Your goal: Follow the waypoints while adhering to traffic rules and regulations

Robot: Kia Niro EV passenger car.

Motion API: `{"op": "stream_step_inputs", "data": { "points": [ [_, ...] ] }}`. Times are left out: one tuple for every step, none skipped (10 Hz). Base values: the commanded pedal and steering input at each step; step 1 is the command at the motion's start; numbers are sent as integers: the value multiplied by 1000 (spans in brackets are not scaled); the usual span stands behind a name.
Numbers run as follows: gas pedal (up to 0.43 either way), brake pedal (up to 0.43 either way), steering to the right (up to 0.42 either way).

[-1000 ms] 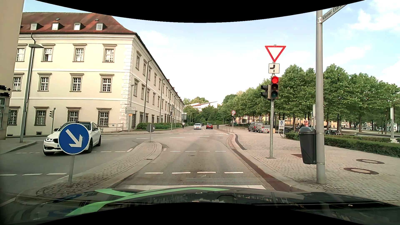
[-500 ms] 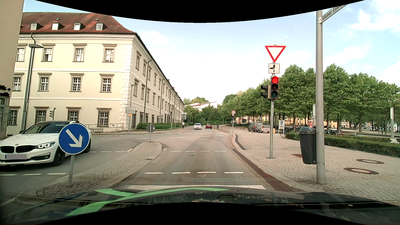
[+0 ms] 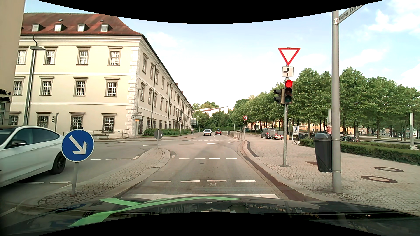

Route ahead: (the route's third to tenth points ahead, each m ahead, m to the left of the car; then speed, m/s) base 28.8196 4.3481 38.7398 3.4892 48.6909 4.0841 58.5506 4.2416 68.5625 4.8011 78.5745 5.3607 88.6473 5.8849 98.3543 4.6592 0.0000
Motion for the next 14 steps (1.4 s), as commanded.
{"op": "stream_step_inputs", "data": {
  "points": [
    [0, 457, 5],
    [0, 457, 5],
    [0, 457, 5],
    [0, 457, 5],
    [0, 457, 6],
    [0, 457, 5],
    [0, 457, 5],
    [0, 457, 5],
    [0, 457, 5],
    [0, 457, 5],
    [0, 457, 5],
    [0, 457, 6],
    [0, 457, 5],
    [0, 457, 5]
  ]
}}
